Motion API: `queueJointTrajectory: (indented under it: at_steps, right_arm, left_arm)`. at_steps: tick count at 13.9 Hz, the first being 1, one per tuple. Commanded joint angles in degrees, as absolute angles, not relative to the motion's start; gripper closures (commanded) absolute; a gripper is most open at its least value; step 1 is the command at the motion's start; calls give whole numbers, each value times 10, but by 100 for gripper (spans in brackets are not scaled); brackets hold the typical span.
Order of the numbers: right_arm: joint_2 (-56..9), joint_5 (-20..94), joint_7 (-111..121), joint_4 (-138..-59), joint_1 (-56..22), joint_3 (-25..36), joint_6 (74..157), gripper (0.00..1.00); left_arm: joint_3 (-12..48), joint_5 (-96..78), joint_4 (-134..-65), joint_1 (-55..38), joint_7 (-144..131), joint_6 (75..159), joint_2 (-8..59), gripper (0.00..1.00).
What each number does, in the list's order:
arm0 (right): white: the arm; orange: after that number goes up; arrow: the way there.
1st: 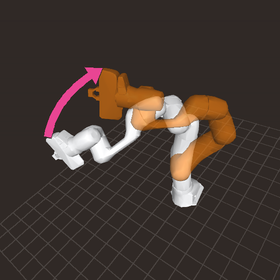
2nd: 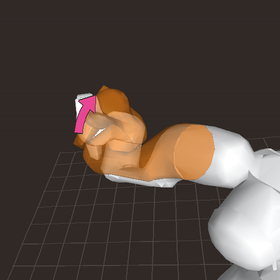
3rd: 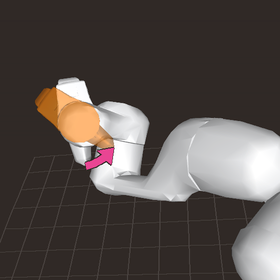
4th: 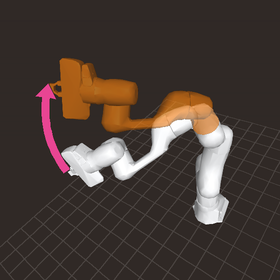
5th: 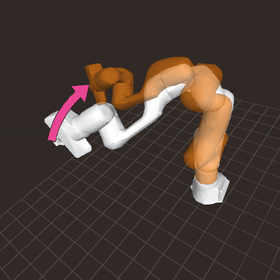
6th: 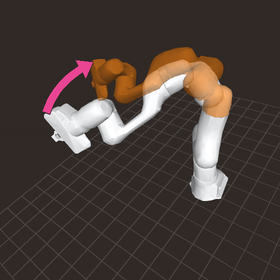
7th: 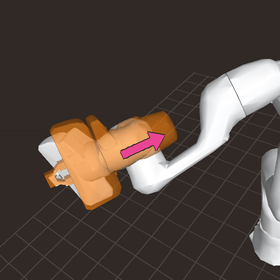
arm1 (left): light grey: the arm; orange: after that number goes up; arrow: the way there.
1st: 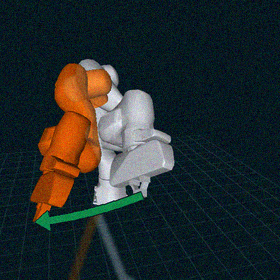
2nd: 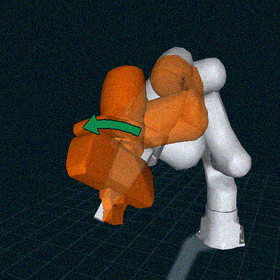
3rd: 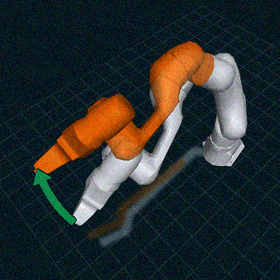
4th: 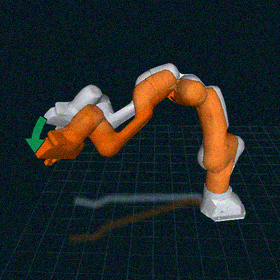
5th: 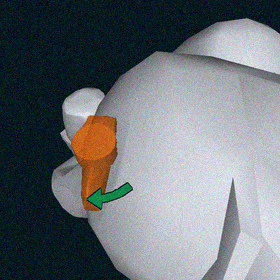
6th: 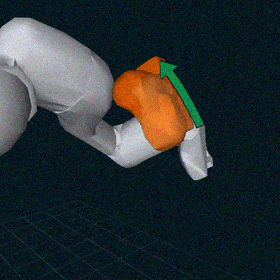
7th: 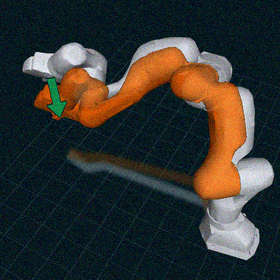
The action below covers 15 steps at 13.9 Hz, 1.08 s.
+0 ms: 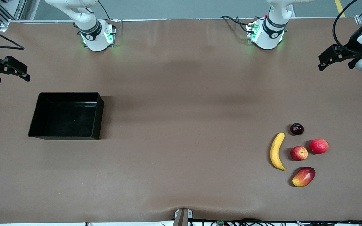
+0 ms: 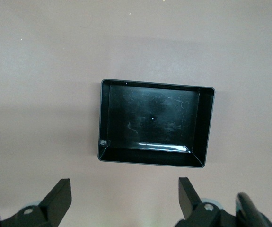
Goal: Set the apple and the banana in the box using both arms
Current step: 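Reach the right gripper to the black box while the left gripper reaches the apple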
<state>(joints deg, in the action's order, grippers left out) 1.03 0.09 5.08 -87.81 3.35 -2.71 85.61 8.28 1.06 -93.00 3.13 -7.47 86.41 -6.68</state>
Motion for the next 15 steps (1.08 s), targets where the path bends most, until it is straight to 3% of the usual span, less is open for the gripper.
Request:
queueJointTrajectory:
  at_steps: [1,11,15]
  right_arm:
    - [4,12,48,-867,37,-25,852,0]
    - [-17,28,48,-863,70,-24,856,0]
    - [-42,28,50,-865,120,-23,887,0]
  left_arm:
    - [83,1,-917,34,-64,852,-65,0]
    - [82,8,-898,40,-62,852,-33,0]
    - [81,15,-966,62,-40,974,-7,0]
